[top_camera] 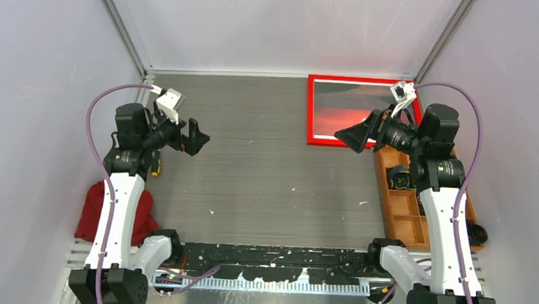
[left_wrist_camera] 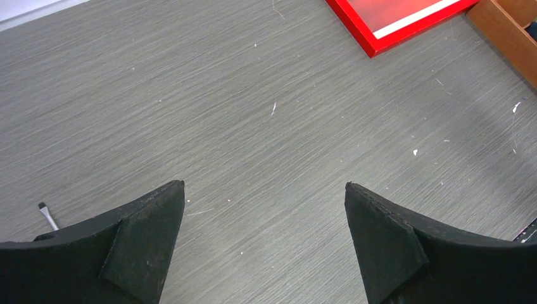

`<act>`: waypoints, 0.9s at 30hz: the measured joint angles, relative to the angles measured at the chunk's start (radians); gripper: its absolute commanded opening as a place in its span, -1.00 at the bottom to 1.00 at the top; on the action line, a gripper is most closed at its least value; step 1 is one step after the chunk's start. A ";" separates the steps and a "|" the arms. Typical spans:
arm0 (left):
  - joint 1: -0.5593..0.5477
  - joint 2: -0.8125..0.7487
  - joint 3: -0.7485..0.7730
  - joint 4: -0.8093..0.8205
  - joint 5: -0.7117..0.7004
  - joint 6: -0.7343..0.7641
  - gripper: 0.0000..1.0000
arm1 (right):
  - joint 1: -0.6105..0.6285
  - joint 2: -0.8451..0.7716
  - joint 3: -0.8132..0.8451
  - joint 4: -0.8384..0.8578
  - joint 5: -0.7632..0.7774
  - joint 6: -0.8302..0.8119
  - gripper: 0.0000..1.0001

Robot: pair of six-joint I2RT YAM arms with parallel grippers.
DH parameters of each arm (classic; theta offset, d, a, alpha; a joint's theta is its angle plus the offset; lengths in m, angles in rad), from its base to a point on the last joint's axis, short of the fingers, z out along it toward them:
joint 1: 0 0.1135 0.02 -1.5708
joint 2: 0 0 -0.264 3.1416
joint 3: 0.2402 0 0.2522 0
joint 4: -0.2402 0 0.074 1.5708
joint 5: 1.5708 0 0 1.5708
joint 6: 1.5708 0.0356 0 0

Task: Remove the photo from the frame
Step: Move the photo frame to the center of the board.

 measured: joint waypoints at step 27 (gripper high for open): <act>0.005 -0.006 -0.001 -0.063 -0.079 0.128 0.99 | 0.158 0.267 0.093 -0.015 0.558 -0.100 1.00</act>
